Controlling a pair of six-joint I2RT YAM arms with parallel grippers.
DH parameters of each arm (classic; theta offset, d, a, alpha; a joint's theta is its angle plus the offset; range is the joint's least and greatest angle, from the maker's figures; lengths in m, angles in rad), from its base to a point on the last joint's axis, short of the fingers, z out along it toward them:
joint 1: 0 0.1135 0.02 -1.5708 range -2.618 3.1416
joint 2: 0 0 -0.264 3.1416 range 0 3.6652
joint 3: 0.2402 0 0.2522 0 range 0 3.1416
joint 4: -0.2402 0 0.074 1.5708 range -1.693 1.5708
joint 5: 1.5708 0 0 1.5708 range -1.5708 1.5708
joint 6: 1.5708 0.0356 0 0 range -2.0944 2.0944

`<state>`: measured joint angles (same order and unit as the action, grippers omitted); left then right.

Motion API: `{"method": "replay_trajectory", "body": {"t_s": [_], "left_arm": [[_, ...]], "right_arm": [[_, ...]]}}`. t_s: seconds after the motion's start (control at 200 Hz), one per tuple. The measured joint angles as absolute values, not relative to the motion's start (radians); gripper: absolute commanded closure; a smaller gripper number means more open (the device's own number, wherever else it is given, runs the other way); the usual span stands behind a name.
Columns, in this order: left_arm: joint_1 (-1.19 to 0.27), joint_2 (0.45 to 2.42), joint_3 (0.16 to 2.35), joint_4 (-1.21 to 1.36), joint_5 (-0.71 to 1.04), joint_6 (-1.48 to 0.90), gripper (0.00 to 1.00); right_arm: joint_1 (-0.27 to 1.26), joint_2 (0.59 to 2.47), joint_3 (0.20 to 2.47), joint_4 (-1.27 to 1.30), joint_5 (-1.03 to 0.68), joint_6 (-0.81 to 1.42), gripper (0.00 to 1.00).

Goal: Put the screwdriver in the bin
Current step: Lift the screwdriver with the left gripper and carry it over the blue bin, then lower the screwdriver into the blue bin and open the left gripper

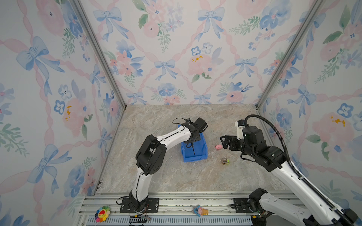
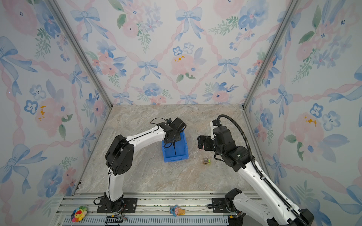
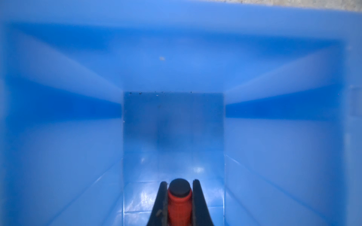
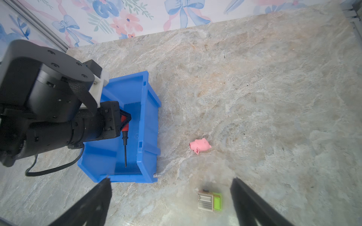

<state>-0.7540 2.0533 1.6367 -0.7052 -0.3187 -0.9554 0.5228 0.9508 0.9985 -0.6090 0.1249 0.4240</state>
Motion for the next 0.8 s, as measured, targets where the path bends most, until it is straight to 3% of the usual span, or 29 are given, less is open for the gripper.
{"method": "replay_trajectory", "body": {"t_s": [0.8], "left_arm": [[-0.760, 2.205, 1.695, -0.705, -0.360, -0.974, 1.00]], "right_arm": [[0.504, 0.954, 0.989, -0.609, 0.127, 0.418, 0.03]]}}
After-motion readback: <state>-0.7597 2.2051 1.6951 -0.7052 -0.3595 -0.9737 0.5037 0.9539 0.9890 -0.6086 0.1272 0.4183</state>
